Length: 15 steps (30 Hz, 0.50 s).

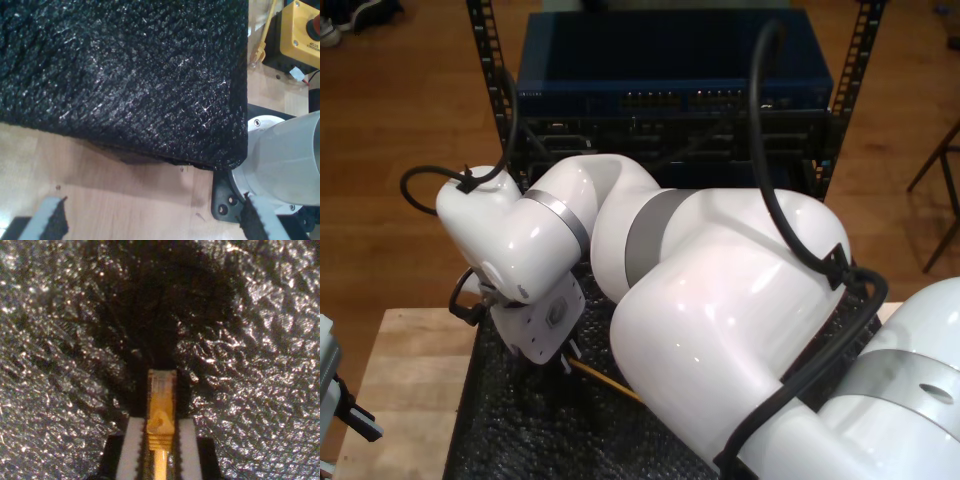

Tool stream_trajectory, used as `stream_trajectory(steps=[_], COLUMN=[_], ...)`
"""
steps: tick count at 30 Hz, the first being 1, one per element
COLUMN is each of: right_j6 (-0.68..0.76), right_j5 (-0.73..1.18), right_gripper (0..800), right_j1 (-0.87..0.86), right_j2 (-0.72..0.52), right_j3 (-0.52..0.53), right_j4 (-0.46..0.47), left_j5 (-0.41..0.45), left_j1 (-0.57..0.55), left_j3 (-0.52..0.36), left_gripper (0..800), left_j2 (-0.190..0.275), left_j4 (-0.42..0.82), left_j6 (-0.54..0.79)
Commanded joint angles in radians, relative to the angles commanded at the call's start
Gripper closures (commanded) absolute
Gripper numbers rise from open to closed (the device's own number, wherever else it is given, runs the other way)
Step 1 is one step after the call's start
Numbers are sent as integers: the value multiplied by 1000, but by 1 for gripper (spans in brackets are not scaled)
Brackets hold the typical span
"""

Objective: Grab the cable and plug it in

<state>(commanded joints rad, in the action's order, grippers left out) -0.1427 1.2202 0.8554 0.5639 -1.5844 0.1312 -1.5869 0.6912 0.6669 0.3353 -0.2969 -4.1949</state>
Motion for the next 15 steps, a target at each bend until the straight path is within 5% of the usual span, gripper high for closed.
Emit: stream_trajectory(steps=[9,15], right_j6=[-37,-261], right_j5=[-2,-6], right_gripper=[796,797], right_j1=[-2,-5], right_j2=[-9,-92], right_j3=[-3,-25], right_j4=[40,32], left_j5=[0,-2], left_j1=[0,0], left_j3=[0,0], left_gripper=[0,0], left_j2=[0,0], left_j4=[0,0], left_j6=[0,0])
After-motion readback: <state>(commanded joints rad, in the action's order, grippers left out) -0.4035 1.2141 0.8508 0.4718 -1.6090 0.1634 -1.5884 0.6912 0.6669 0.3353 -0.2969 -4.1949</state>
